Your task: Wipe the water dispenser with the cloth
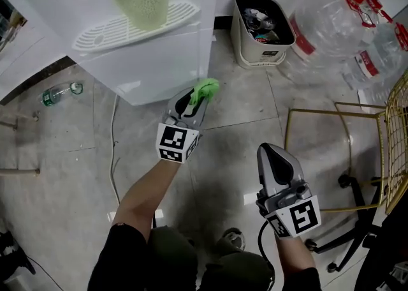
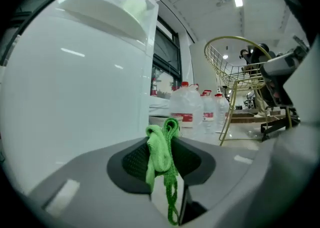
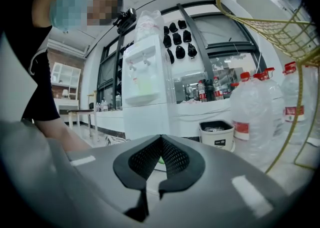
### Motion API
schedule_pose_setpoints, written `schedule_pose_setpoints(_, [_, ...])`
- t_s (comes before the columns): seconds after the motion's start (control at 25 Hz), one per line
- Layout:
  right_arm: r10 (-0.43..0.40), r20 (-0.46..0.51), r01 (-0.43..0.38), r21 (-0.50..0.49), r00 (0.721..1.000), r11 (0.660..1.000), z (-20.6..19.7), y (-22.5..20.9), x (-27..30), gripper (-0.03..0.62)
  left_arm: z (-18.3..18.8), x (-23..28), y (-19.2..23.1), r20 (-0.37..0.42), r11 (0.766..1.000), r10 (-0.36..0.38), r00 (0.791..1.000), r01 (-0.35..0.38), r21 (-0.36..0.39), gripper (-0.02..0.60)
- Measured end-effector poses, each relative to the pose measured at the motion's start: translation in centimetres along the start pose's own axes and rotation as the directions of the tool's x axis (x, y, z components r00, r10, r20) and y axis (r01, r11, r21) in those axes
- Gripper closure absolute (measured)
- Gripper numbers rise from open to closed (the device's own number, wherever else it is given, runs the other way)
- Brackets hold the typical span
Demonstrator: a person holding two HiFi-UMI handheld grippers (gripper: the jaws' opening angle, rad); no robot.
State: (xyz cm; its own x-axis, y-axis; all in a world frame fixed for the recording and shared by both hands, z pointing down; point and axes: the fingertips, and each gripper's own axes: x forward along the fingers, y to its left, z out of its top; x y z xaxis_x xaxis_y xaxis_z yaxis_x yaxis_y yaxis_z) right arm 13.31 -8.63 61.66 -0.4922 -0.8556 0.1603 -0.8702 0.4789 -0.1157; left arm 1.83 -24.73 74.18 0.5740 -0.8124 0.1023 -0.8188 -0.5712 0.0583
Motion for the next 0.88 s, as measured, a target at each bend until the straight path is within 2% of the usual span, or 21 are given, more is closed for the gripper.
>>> schedule_pose_setpoints(0.16, [-0.018,-0.004,0.018,0.009,1.000,1.000,-0.3,-0.7,-0.8,0.589,-1.6,1.2,1.0,-0.049,0.999,0.041,0.998,-0.041,0.006,0.463])
schedule_pose_setpoints(0.36, [-0.013,-0.001,0.013,0.012,1.000,1.000,-0.6,-0.7,-0.9,0.589,-1.3,0.3,4.4,-0.051,0.992,0.125,0.991,-0.125,0.006,0.463])
schedule_pose_setpoints(0.6, [0.024,0.006,-0.024,0.023,1.000,0.999,-0.9,0.3,0.4,0.589,0.0,-4.7,9.5,-0.017,0.976,0.219,0.976,-0.218,0.018,0.463])
schedule_pose_setpoints(0.88, [0.070,0.006,-0.070,0.023,0.998,0.997,-0.9,2.3,2.1,0.589,0.6,-11.4,16.3,-0.002,0.940,0.338,0.941,-0.338,0.049,0.462])
